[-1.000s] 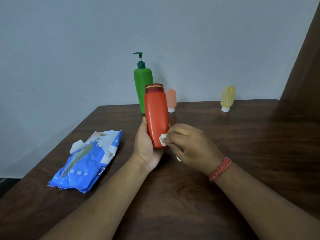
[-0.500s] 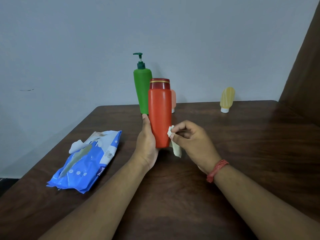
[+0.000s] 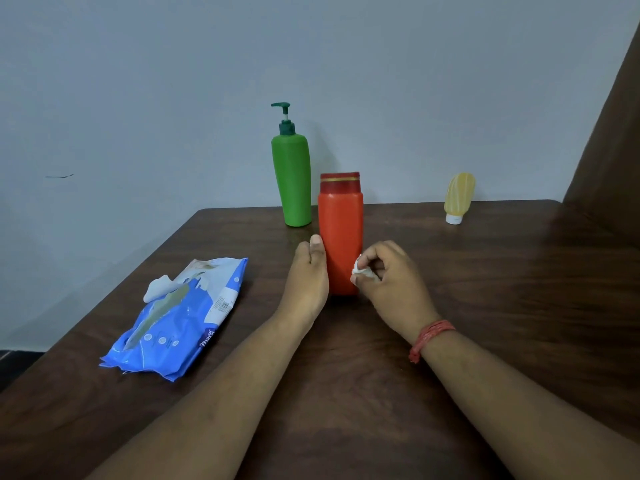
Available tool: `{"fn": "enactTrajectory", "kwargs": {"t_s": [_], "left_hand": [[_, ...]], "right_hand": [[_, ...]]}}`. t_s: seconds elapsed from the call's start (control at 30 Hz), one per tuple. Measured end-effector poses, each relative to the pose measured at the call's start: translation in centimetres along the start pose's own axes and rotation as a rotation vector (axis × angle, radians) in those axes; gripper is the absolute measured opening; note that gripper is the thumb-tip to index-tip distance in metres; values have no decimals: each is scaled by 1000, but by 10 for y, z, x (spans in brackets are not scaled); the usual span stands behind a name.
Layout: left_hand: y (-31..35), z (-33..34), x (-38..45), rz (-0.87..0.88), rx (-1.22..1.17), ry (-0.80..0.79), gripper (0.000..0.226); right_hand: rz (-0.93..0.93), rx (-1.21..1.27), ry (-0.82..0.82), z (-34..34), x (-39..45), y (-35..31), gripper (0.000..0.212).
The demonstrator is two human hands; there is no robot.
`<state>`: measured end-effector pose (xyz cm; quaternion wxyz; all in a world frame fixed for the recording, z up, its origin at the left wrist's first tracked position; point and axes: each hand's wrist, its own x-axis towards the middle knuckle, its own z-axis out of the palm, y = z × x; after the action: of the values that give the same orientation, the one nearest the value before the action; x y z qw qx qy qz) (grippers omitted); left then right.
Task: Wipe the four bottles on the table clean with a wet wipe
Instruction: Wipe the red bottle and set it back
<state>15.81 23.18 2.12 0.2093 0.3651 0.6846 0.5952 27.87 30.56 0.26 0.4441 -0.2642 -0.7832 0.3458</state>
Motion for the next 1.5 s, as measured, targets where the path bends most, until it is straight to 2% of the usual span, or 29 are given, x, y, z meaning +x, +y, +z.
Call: {"fn": "enactTrajectory", "kwargs": {"t_s": [0.17, 0.33, 0.53, 0.6, 0.73, 0.83, 1.03, 1.1, 1.23, 1.33, 1.5], "left_hand": [[-4, -2, -7, 68, 127, -68, 47], [-10, -4, -2, 126, 249, -126, 22], [-14, -5, -3, 175, 394, -172, 39], [-14, -5, -3, 162, 404, -173, 37], [-14, -3, -6, 123, 366, -162, 37], [-15, 0, -6, 129, 404, -146, 36], [-17, 1, -6, 100, 444, -74, 24], [-19, 3, -10, 73, 436, -20, 29], [-22, 15, -23, 43, 485, 78, 54], [-19, 27, -30, 44, 587, 163, 52], [-11, 45, -24, 17, 688, 239, 62]], "right_hand": [[-86, -99, 43, -6, 5, 8, 28], [-55, -147, 0, -15, 6, 12, 24], [146, 29, -206, -42, 14, 22, 16], [209, 105, -164, -50, 17, 25, 14], [265, 281, 23, -63, 21, 27, 14], [290, 301, 129, -68, 23, 32, 17], [338, 428, 213, -72, 26, 36, 24], [349, 460, 223, -73, 25, 35, 24], [370, 493, 254, -75, 25, 32, 24], [377, 487, 262, -76, 25, 32, 25], [379, 489, 276, -77, 23, 30, 24]]}}
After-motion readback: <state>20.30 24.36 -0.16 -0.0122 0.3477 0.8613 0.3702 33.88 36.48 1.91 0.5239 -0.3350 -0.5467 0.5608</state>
